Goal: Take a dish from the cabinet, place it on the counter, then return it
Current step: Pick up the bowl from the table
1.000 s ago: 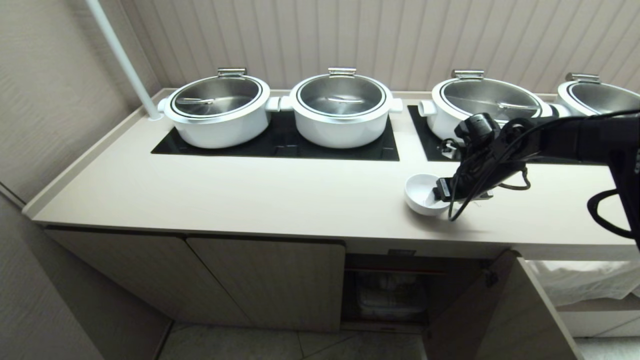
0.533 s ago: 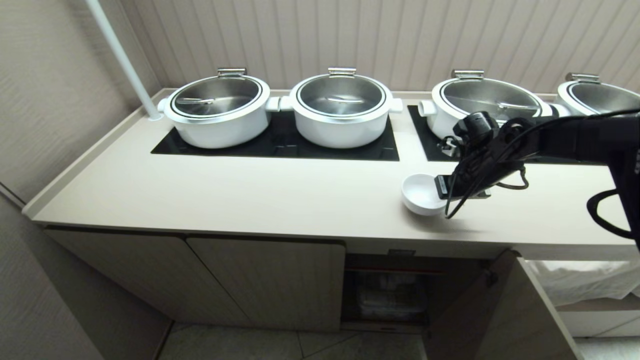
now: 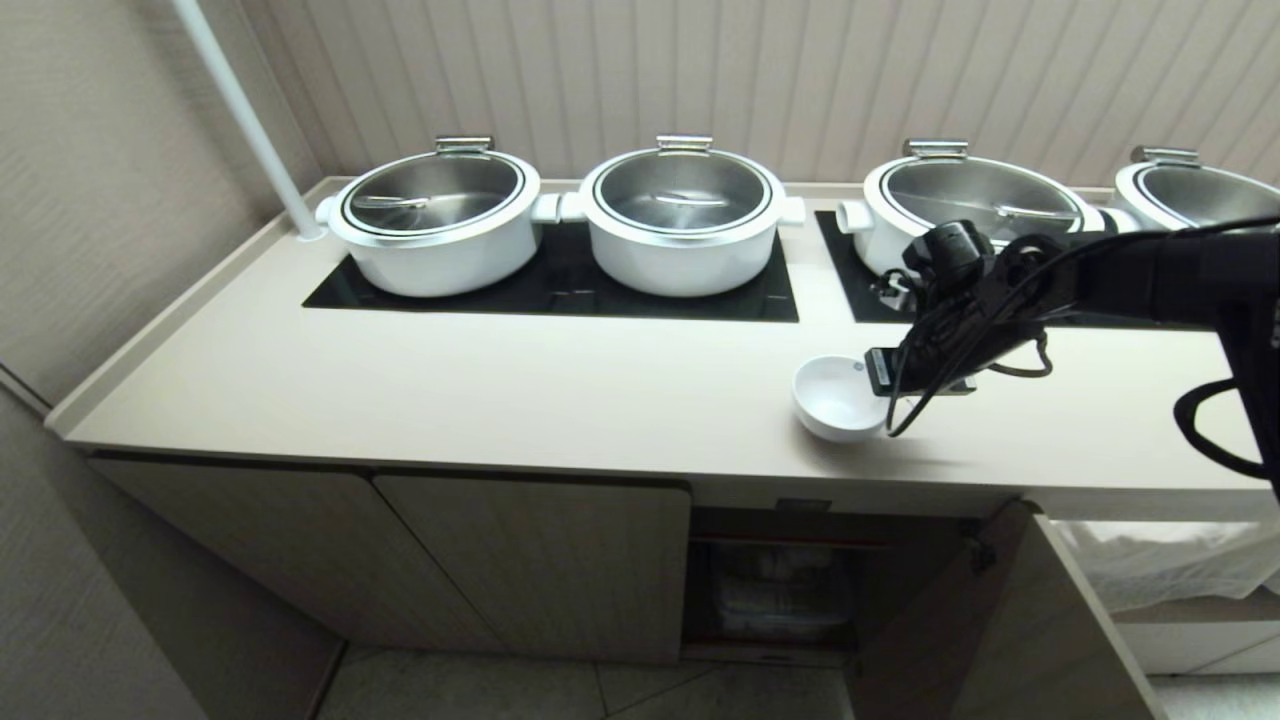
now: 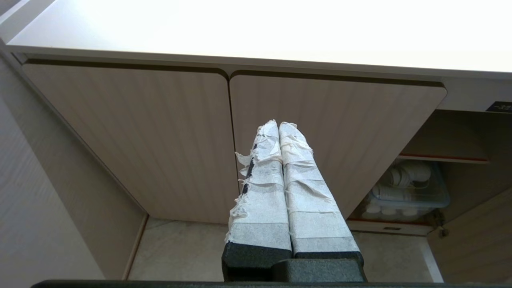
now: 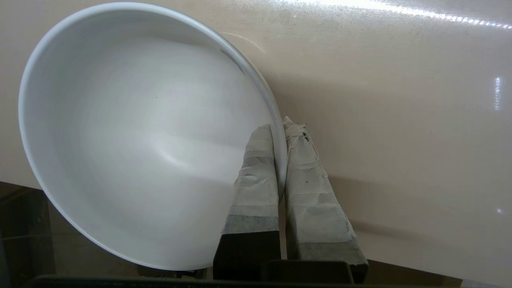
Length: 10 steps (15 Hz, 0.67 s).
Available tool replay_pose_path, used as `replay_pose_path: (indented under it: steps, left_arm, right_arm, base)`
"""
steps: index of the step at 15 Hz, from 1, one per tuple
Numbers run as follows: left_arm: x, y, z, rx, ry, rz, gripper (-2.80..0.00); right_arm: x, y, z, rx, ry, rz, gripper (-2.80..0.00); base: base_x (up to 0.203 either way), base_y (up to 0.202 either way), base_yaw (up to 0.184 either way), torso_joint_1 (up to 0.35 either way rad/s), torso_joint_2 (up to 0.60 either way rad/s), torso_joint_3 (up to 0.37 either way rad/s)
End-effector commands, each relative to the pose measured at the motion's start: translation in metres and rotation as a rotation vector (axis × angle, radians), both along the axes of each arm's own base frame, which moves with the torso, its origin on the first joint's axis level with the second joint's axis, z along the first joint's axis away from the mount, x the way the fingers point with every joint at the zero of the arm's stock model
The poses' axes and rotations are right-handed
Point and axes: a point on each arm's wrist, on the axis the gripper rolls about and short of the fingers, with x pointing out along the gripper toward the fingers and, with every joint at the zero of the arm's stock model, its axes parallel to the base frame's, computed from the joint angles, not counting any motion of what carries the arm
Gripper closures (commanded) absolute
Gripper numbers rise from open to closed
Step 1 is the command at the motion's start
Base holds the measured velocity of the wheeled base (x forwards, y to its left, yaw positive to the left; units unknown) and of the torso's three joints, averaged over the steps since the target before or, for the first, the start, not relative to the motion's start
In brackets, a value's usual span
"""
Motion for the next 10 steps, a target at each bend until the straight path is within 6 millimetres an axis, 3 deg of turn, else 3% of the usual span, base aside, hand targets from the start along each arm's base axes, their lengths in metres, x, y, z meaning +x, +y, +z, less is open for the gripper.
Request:
replay_pose_path:
  steps: [1,10]
  left_arm:
    - [0.0,0.0,0.0,-0.001,-0.001,0.0,0.0]
    - [0.0,0.0,0.0,-0.001,-0.002,0.001,0.0]
  right_arm:
    - [0.0,0.001,0.0,0.004,0.005,-0.003,0.0]
    - [-0.009,0.003,0.01,0.083,0.009,-0.092,0.0]
  base:
    - [0.0,0.0,0.0,0.0,0.0,0.0]
    - [0.0,0.0,0.0,0.0,0.0,0.0]
